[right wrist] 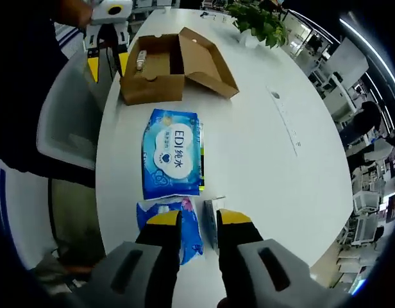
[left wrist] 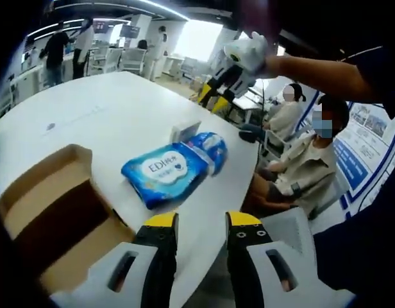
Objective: Operate the shoe box by opening the lid, removing the specified soft item, and placing it in the target area until the item is outside and the box remains undamaged.
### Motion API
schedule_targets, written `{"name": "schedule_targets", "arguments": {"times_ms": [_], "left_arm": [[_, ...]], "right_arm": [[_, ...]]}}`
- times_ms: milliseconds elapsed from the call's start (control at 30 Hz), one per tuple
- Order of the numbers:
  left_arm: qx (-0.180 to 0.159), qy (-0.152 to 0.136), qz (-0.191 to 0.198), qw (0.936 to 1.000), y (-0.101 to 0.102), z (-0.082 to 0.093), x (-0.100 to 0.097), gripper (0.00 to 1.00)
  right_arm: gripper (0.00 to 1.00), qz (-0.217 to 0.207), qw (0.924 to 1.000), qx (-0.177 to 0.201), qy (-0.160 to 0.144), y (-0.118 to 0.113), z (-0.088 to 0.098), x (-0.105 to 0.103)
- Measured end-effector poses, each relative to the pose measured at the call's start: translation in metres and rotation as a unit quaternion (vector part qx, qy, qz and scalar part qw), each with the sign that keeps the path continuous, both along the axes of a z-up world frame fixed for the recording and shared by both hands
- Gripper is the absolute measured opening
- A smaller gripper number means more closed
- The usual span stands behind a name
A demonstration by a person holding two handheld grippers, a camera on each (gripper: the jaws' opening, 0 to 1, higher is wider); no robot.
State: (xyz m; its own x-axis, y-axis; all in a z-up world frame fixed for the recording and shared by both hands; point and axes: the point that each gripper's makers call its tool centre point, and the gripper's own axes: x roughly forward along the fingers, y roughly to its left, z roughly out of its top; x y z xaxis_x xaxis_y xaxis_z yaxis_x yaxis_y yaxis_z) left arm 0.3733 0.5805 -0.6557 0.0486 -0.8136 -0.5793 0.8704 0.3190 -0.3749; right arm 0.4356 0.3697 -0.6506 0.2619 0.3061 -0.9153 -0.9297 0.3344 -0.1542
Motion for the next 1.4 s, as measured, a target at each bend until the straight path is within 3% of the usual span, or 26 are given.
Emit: {"name": "schedule_targets", "arguments": {"times_ms": [267,567,967,1100,1400], "left_arm": [[-0.008,-0.006,0.017,0.9998,0.039,0.001,0.004,0.29],[-0.011,-0.009,0.022,0.9997,0.081,0.003,0.001,0.30],[-0.008,-0.020,0.044,0.9988,0.140,-0.002,0.013,0.30],[-0.010,-0.005,0.064,0.9979,0.160,-0.007,0.020,0.30],[0.007,-0.009,0.079,0.9968,0.190,-0.011,0.037,0.30]], "right_arm": [[0.19,0.003,0.9999,0.013,0.002,0.050,-0.001,-0.016],[0.18,0.006,0.9994,0.033,0.004,0.120,-0.005,-0.035],[0.16,0.000,0.9971,0.075,0.007,0.203,-0.010,-0.032],[0.15,0.016,0.9963,0.084,0.012,0.234,-0.016,-0.029],[0.14,0.044,0.9934,0.103,0.025,0.282,-0.027,-0.020]]}}
